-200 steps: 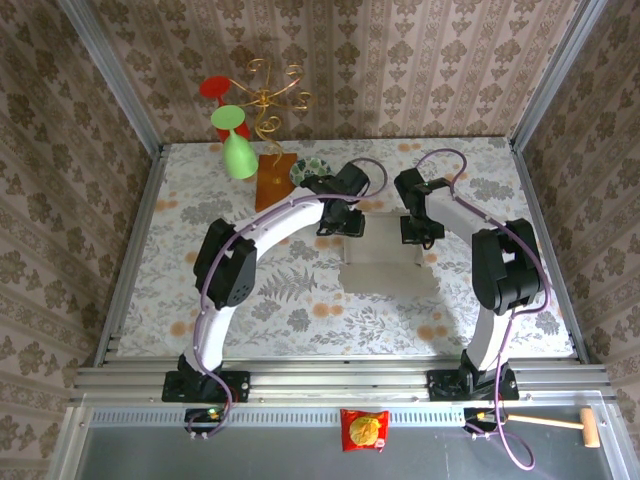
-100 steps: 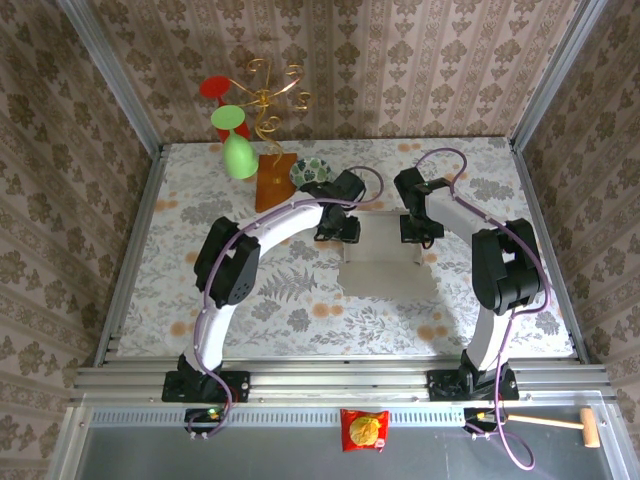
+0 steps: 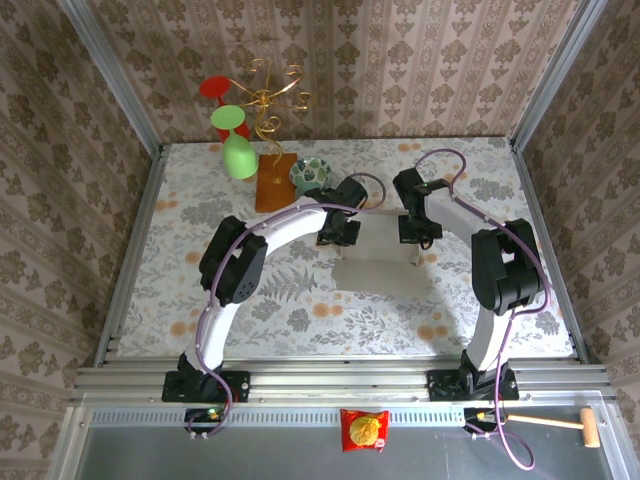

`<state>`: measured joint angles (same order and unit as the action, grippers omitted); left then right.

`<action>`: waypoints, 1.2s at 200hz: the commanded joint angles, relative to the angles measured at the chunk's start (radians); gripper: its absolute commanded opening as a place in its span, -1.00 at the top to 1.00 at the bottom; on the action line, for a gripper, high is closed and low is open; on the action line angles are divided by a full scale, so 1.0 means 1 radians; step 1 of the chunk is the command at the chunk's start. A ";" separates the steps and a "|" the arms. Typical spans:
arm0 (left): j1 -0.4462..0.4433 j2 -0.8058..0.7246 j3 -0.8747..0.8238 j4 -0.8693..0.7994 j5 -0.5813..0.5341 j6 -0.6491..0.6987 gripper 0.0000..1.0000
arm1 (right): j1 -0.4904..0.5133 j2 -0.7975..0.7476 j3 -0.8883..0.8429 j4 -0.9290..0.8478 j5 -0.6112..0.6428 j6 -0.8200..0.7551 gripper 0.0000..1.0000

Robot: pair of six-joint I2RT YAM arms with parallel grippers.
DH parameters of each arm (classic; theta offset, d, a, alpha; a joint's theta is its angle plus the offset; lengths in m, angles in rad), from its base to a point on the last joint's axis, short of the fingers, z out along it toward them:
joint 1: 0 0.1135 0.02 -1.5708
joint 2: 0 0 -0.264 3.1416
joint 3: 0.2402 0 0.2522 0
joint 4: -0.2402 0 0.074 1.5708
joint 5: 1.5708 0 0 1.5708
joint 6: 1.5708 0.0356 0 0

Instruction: Fold the paper box

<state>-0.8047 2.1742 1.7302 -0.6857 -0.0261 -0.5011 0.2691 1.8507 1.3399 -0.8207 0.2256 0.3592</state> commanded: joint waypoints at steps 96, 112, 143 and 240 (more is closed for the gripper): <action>-0.047 0.009 0.033 -0.042 -0.137 0.039 1.00 | 0.064 -0.025 -0.031 -0.071 0.366 0.225 1.00; -0.048 0.010 0.041 -0.041 -0.134 0.039 1.00 | 0.080 -0.012 -0.022 -0.086 0.394 0.238 1.00; -0.047 0.010 0.059 -0.043 -0.133 0.044 1.00 | 0.100 0.009 0.004 -0.097 0.412 0.227 1.00; -0.040 -0.002 0.028 -0.024 -0.114 0.048 1.00 | -0.003 -0.106 -0.085 0.119 -0.014 0.085 0.52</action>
<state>-0.8444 2.1780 1.7630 -0.6685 -0.1314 -0.4904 0.2878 1.7985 1.2816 -0.7643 0.3225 0.4641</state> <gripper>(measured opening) 0.054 0.198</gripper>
